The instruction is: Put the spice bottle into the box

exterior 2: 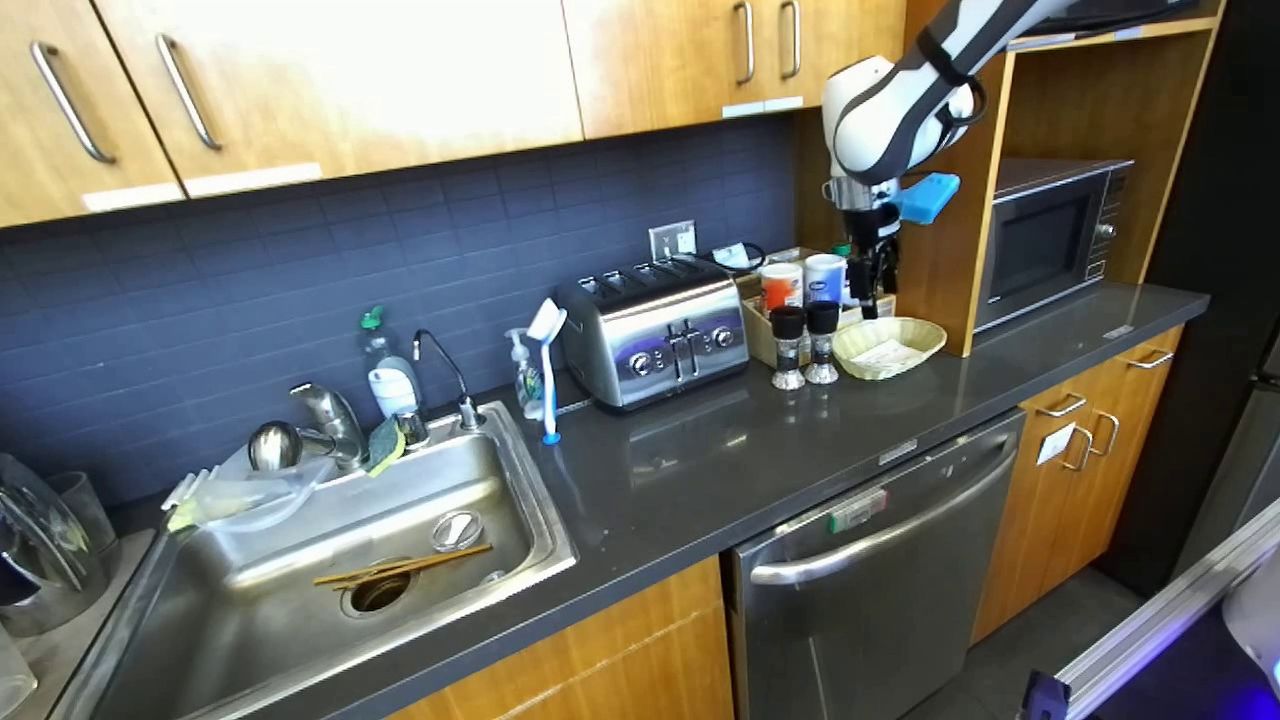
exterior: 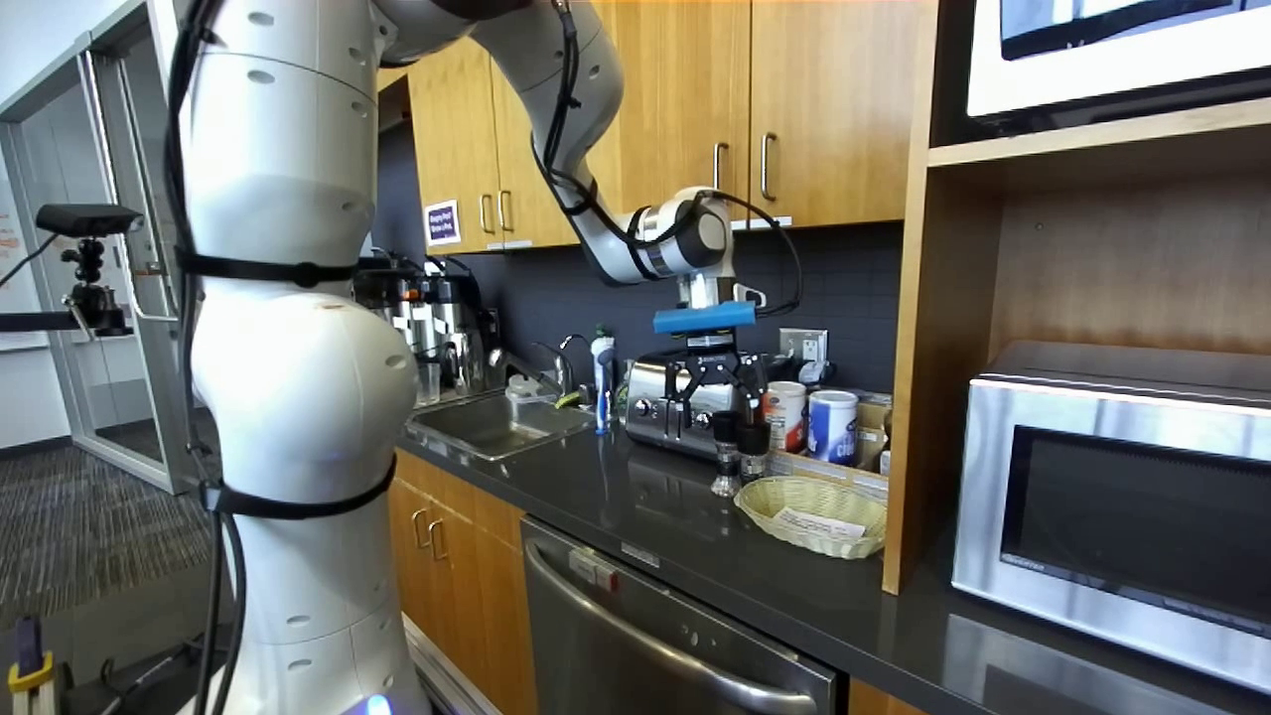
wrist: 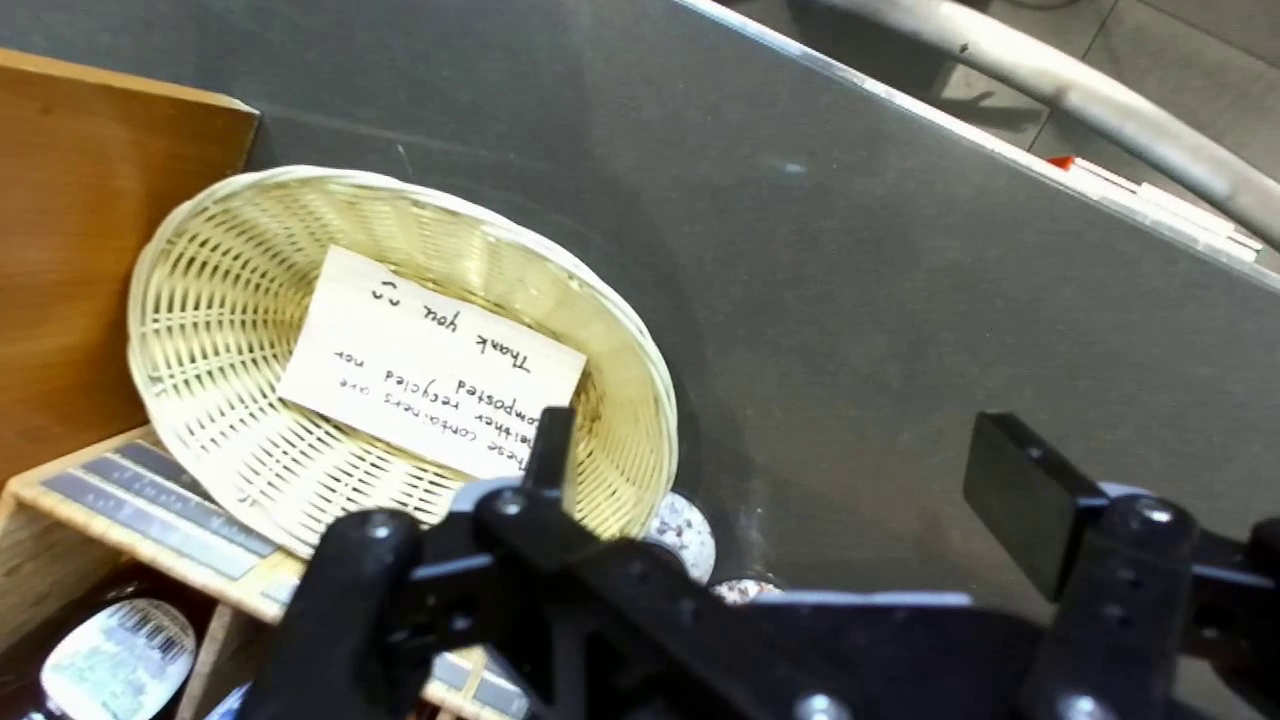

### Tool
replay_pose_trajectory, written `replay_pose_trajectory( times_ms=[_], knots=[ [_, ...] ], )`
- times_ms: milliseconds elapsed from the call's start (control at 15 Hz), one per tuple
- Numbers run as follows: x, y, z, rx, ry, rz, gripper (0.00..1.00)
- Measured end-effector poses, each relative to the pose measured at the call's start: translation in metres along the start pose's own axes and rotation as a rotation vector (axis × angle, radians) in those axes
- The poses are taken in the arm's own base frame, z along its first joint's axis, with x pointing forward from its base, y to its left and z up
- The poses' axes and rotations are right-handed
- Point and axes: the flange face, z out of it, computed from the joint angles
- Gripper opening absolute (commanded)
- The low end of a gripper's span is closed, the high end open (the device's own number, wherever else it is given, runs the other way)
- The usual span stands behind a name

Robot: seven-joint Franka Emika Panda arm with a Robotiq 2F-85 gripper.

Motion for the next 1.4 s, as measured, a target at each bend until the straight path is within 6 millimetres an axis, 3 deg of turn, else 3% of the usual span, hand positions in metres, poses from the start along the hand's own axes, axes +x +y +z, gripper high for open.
replay_pose_trajectory(
  times_ms=[333, 733, 1400],
  knots=[
    [0.017, -0.019, 0.019, 0.091, 0.052, -0.087, 1.0],
    [0.034, -0.031, 0.016, 0.103, 0.161, -0.224, 1.0],
    [0.053, 0.0, -0.008, 0.039, 0.271, -0.243, 1.0]
  ],
)
